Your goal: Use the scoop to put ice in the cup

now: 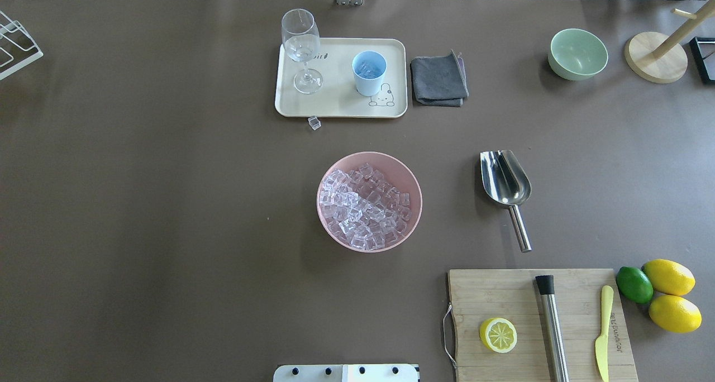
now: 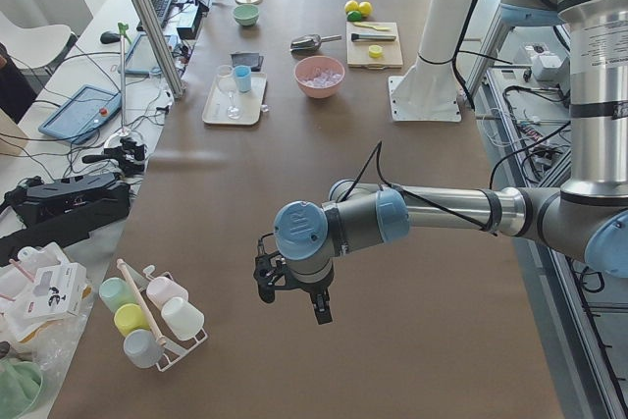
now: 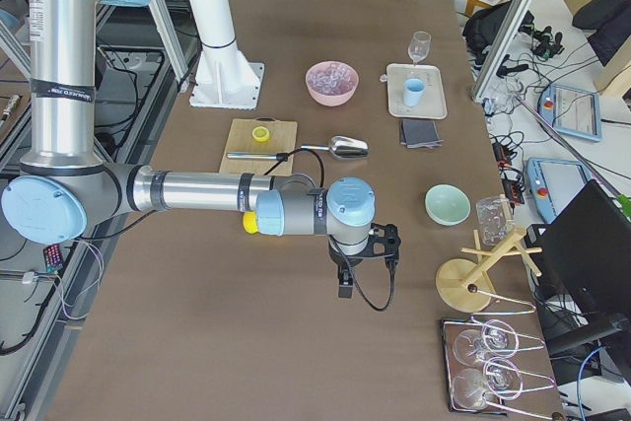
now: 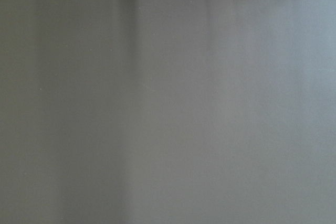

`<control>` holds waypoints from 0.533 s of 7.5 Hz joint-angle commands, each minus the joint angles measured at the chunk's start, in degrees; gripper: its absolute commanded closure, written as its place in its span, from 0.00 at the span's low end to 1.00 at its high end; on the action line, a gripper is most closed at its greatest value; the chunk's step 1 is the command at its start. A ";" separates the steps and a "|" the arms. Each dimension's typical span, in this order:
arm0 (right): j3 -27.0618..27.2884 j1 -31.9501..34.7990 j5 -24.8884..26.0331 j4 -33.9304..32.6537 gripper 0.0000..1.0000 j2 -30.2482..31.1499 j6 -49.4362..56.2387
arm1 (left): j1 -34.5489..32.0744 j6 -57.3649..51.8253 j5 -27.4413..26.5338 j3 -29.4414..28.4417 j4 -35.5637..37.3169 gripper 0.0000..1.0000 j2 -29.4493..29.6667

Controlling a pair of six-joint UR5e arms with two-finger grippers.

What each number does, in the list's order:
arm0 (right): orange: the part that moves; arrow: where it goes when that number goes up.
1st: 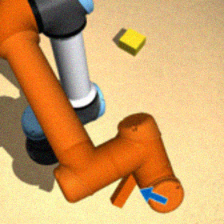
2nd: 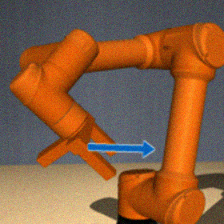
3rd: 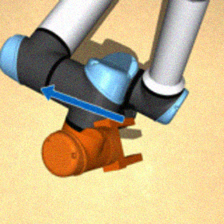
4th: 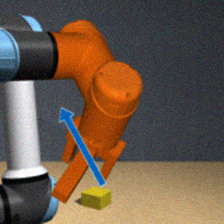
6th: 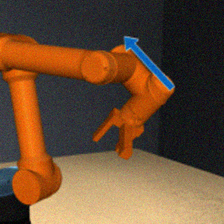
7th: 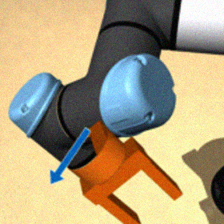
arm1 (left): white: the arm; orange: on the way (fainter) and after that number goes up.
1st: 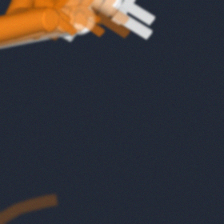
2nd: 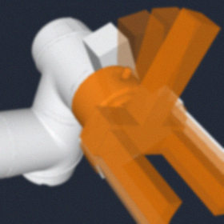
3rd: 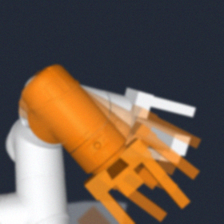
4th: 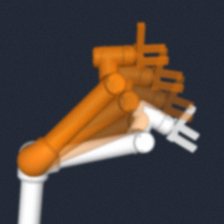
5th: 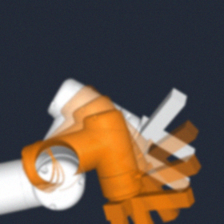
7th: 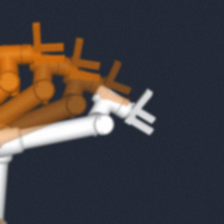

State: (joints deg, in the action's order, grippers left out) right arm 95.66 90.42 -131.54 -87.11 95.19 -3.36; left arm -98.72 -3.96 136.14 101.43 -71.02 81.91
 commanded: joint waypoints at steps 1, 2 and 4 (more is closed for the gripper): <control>-0.82 0.02 0.68 -0.17 0.00 0.61 0.55 | 0.11 0.00 0.00 0.00 0.00 0.02 0.00; -0.92 0.02 0.68 -0.08 0.00 0.61 0.73 | 0.02 0.00 0.00 0.00 0.00 0.02 0.00; -1.09 0.02 0.76 -0.08 0.00 0.61 0.55 | 0.20 0.00 0.00 0.00 0.00 0.01 0.00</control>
State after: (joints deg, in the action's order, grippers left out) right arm 94.74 90.44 -130.83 -87.20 95.77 -2.81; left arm -98.64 -3.96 136.14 101.43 -71.02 81.91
